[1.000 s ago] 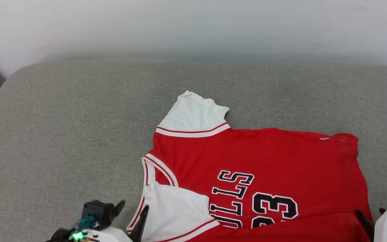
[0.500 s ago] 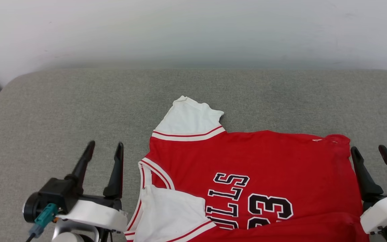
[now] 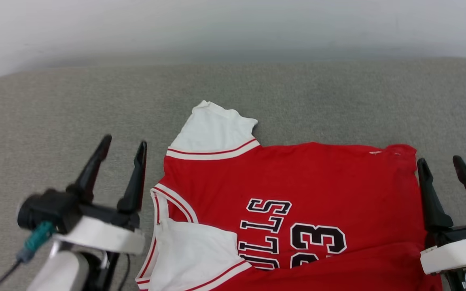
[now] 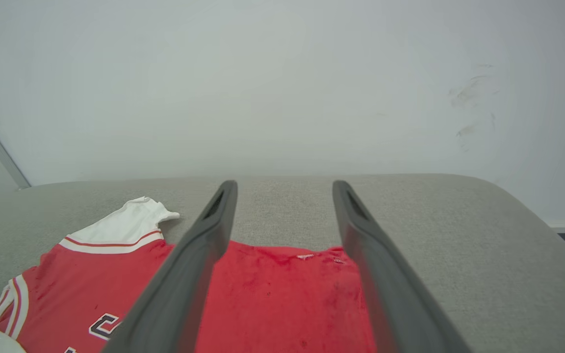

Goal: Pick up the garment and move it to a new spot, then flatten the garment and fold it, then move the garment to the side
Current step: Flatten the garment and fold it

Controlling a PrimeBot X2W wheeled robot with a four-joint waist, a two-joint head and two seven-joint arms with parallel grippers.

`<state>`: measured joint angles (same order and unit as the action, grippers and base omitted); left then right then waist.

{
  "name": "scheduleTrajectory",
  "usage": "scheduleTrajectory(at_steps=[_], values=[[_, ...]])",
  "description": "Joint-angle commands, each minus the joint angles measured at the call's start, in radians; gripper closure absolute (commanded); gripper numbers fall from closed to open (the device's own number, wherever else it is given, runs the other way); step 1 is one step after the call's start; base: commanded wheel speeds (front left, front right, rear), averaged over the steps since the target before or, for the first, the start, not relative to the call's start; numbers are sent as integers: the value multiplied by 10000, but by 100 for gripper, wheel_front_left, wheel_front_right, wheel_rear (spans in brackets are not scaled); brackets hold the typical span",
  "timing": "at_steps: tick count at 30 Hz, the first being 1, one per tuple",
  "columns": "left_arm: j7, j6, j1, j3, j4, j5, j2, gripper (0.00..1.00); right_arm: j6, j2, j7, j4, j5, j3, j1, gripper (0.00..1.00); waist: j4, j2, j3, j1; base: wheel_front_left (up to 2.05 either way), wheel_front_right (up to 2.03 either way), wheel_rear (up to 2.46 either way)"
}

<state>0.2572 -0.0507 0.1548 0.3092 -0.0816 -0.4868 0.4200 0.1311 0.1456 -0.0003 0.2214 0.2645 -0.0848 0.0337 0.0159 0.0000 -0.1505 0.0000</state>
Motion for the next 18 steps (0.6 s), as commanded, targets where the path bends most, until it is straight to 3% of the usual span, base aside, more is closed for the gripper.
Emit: scheduleTrajectory(at_steps=[1,4,9,18], values=[[-82,95,306,-35,12,63,147,0,-8,-58,-37,45,45,9,-150,0,226,0,-324,0,0,0,0],[-874,606,1424,77,103,79,639,0,-8,-111,-96,153,21,57,-317,0,456,0,-790,0,0,0,0],[-4008,1428,3703,490,615,-614,1549,0,-8,-237,-78,406,-111,288,-702,0,948,0,-1641,0,0,0,0],[-9655,1777,7399,1667,2027,-1903,2600,0,-8,-657,-109,351,-323,727,-1310,0,1871,0,-2717,0,0,0,0]])
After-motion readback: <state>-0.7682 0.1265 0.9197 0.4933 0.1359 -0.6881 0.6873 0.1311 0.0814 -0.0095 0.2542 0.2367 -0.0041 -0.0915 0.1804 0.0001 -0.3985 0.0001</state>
